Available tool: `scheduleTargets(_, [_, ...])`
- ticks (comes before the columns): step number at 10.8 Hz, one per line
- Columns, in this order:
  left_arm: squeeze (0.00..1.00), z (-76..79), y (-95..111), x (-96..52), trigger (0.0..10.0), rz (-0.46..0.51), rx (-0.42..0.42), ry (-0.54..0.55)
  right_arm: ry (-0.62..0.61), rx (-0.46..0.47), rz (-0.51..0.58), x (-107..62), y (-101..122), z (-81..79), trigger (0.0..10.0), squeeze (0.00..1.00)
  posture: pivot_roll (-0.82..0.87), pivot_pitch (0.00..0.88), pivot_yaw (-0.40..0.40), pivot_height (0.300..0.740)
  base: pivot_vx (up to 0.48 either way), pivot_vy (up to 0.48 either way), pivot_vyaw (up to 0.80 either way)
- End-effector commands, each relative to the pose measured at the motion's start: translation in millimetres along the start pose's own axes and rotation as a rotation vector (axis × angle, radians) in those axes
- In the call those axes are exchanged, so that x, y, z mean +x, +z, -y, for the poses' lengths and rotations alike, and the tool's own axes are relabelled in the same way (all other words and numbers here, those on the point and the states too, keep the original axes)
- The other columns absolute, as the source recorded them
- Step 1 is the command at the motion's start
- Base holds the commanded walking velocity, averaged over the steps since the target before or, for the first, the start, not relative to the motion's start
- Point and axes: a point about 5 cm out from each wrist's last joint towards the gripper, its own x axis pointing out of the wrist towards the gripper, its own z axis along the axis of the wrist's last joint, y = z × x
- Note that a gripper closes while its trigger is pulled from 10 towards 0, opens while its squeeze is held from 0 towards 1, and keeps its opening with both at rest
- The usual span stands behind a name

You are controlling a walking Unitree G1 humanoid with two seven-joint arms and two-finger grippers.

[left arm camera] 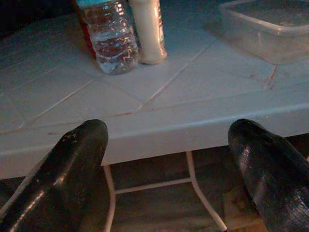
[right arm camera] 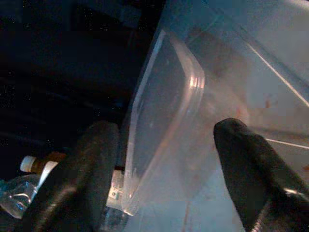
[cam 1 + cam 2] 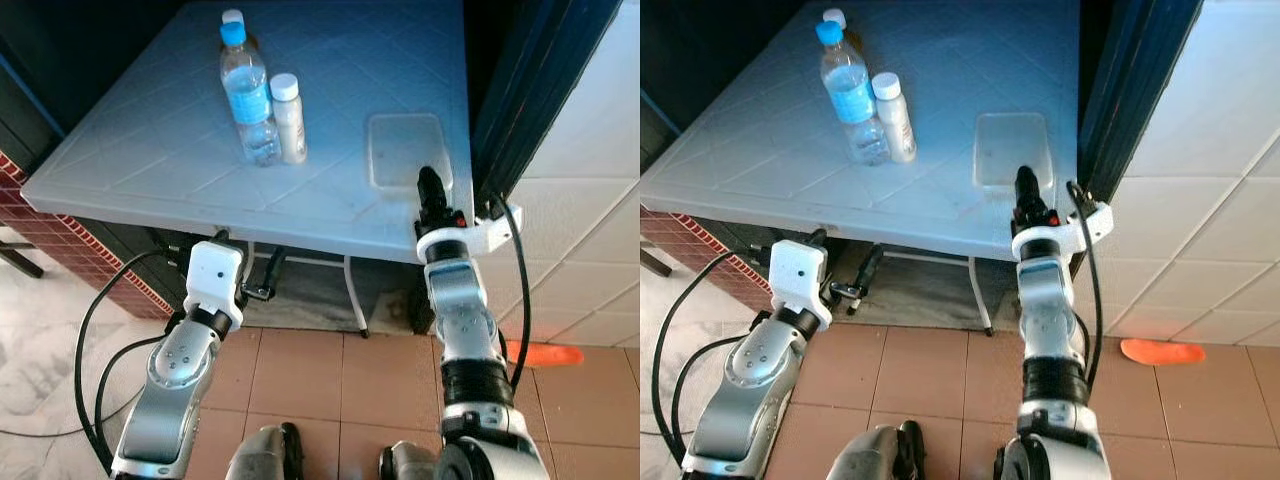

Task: Restocking fridge

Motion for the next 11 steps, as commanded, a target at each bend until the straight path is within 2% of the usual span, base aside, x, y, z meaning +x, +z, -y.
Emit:
scheduleTargets(1, [0.00,-2.9,0,-3.5,10.0,-0.010,0.012,0.007,0.047,0.090,-0.023,7.6,-22,-22.1,0.0,0.00,0.04,0.145,0.134,0.740,0.000,0.000,0.00])
scheduleTargets(11, [0.00,-3.1,1,-1.8,10.0,-0.007,0.017,0.008,0.010,0.107,0.007,18.6,-11,-12.0,0.0,0.00,0.04,0.126,0.126,0.740,0.000,0.000,0.00])
